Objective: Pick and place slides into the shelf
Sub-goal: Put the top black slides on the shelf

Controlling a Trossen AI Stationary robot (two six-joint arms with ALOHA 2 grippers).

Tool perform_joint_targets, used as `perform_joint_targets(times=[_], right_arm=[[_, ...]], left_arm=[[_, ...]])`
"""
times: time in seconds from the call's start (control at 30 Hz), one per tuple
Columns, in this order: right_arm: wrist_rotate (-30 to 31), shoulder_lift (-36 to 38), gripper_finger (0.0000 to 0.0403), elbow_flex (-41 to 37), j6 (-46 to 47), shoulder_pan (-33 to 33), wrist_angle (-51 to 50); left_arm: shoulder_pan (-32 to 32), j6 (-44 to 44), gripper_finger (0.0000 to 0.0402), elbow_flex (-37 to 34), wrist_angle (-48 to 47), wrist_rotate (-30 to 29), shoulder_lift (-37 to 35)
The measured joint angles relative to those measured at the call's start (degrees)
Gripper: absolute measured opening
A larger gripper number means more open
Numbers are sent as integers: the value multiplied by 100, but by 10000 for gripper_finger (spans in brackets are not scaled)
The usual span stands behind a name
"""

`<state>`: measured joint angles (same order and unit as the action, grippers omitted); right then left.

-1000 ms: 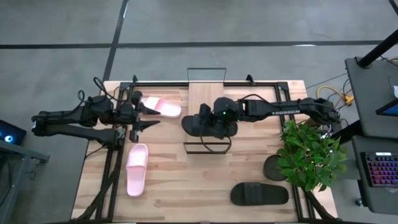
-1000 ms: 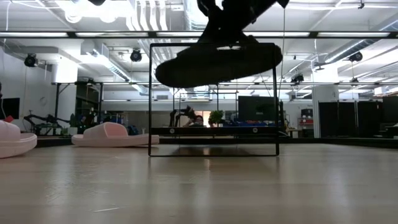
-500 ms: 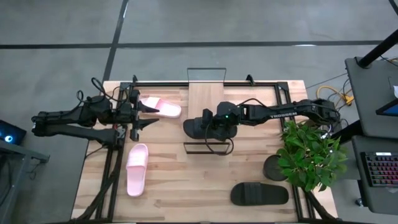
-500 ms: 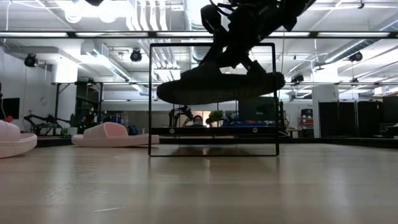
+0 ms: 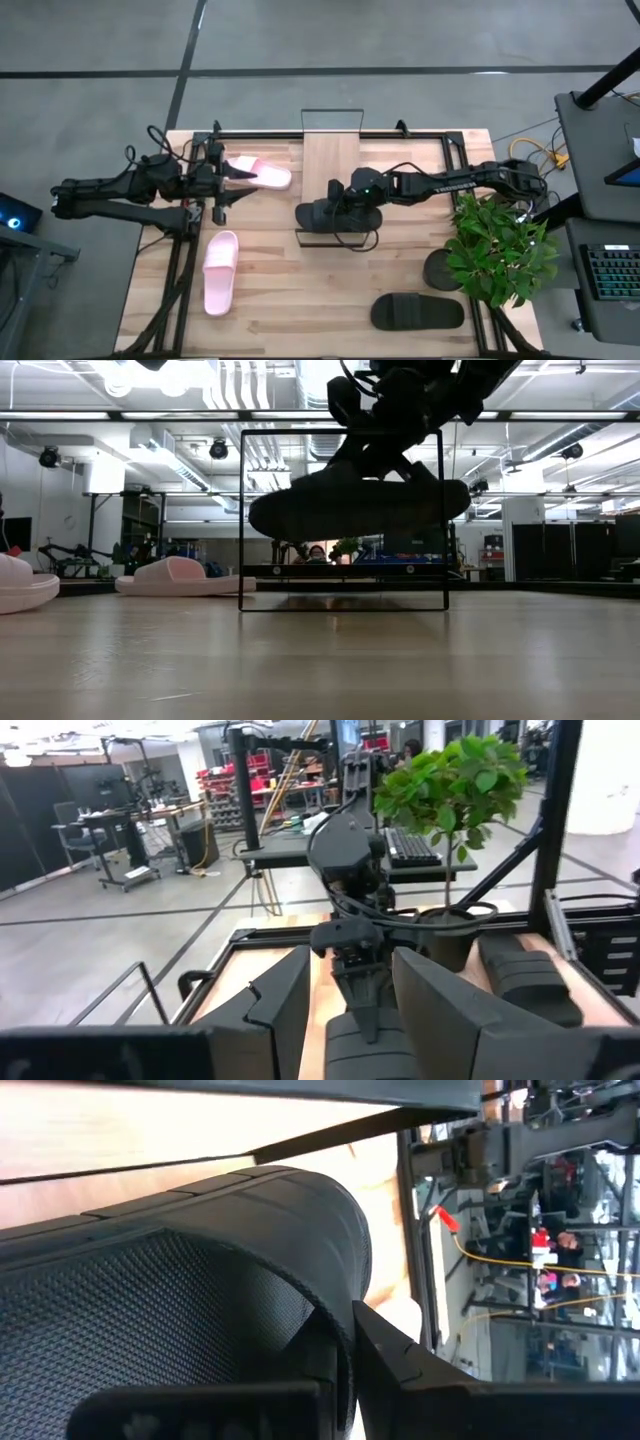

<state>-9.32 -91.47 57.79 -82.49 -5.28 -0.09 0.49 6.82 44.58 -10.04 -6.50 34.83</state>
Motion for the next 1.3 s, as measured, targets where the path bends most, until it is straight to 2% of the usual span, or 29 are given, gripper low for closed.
perform_joint_targets(times=[0.17,0.33,0.6,0.93,1.1,1.3], right_arm=[[-7,-38,8,-11,1,-4,21],[-267,-41,8,-88,1,0,52],[-312,-213,8,-233,15,-2,624],[-333,-296,10,-237,80,-54,665],[-224,-323,36,-161,517,-76,597],[-204,-323,83,-146,613,-98,594]], left_arm=[[0,17,130,0,7,-26,54],[-2,152,130,0,2,-122,156],[-1,262,130,0,65,-287,302],[0,259,130,0,53,-304,218],[-2,262,130,0,55,-321,216],[0,262,130,0,50,-350,225]])
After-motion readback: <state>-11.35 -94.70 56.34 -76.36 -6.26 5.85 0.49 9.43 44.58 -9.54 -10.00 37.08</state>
